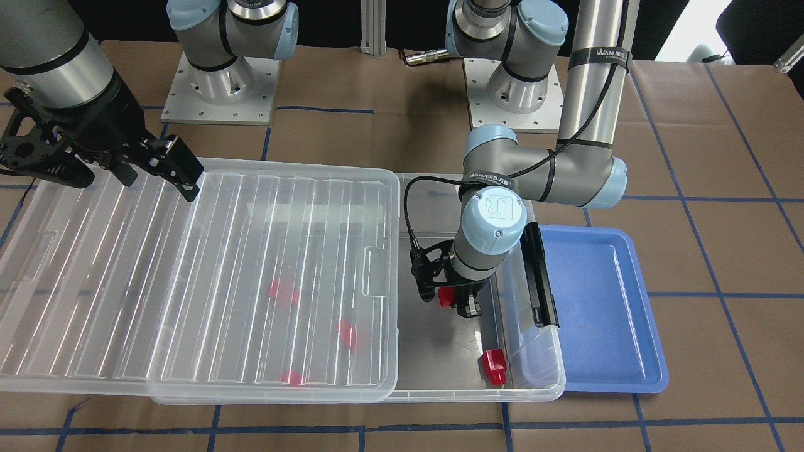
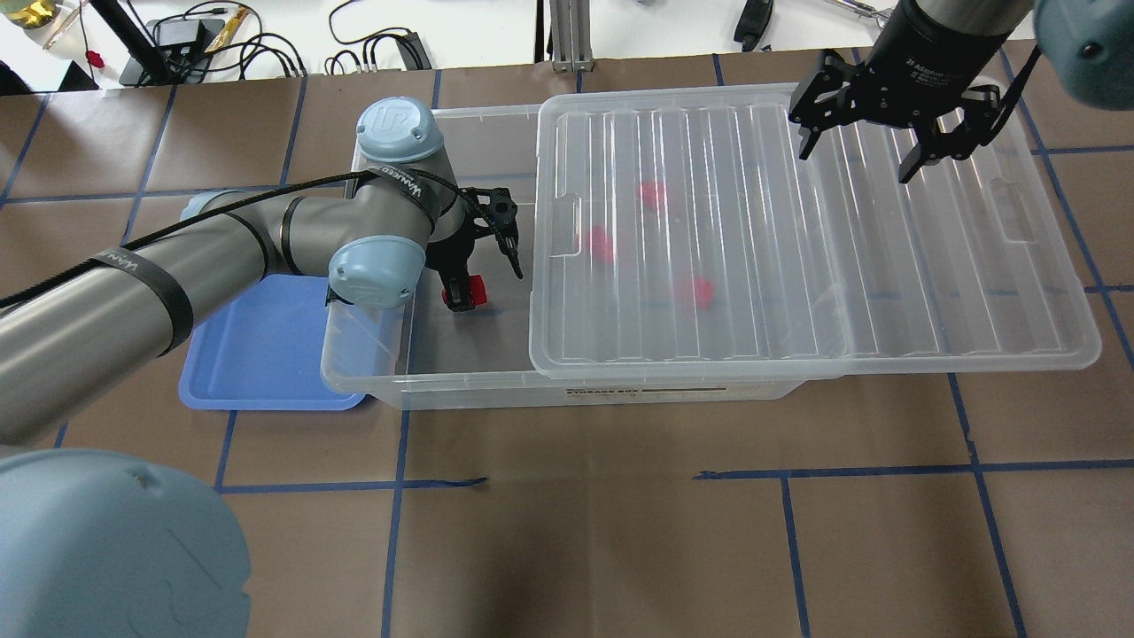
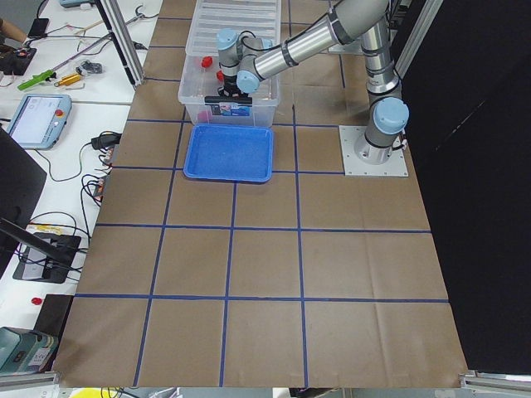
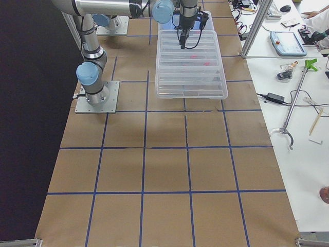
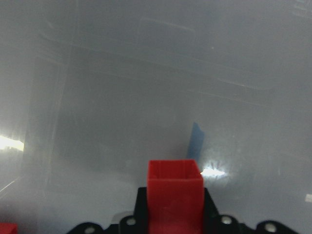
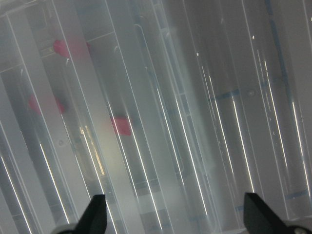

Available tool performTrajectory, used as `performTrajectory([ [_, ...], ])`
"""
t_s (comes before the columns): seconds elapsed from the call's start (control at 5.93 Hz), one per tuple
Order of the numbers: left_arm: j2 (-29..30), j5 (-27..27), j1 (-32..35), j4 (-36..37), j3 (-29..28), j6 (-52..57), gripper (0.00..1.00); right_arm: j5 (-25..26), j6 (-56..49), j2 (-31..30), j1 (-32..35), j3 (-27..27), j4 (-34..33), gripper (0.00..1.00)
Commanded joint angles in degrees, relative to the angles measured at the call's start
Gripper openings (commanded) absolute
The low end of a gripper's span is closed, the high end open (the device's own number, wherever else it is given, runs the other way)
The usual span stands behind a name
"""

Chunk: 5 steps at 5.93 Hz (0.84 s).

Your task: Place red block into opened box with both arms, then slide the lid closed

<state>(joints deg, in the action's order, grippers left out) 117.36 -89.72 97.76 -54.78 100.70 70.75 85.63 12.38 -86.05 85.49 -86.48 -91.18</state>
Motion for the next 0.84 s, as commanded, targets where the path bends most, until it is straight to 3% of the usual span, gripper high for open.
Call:
performTrajectory([
  [0.0, -0.5, -0.3, 0.1, -0.8, -1.0, -0.3, 0.98, 0.1, -0.3, 0.0, -0.1, 0.0, -0.9, 1.00],
  [0.17, -1.6, -0.3, 0.1, -2.4, -1.7, -0.8, 0.99, 0.2, -0.2, 0.0, -0.1, 0.0, -0.3, 1.00],
  [0.34, -3.5, -0.3, 0.3, -9.4, -5.5, -0.9, 0.99, 0.2, 0.2, -0.1, -0.2, 0.1, 0.1, 1.00],
  [0.51, -6.8, -0.2, 0.6, -20.9, -11.3, -1.0, 0.99, 1.1, -2.1, 0.0, -1.7, 0.3, -0.5, 1.00],
  [0.67, -11.0, 0.0, 1.0, -24.2, -15.1, -1.0, 0.99, 3.0, -14.5, 0.0, -7.4, 0.0, -1.1, 1.00],
])
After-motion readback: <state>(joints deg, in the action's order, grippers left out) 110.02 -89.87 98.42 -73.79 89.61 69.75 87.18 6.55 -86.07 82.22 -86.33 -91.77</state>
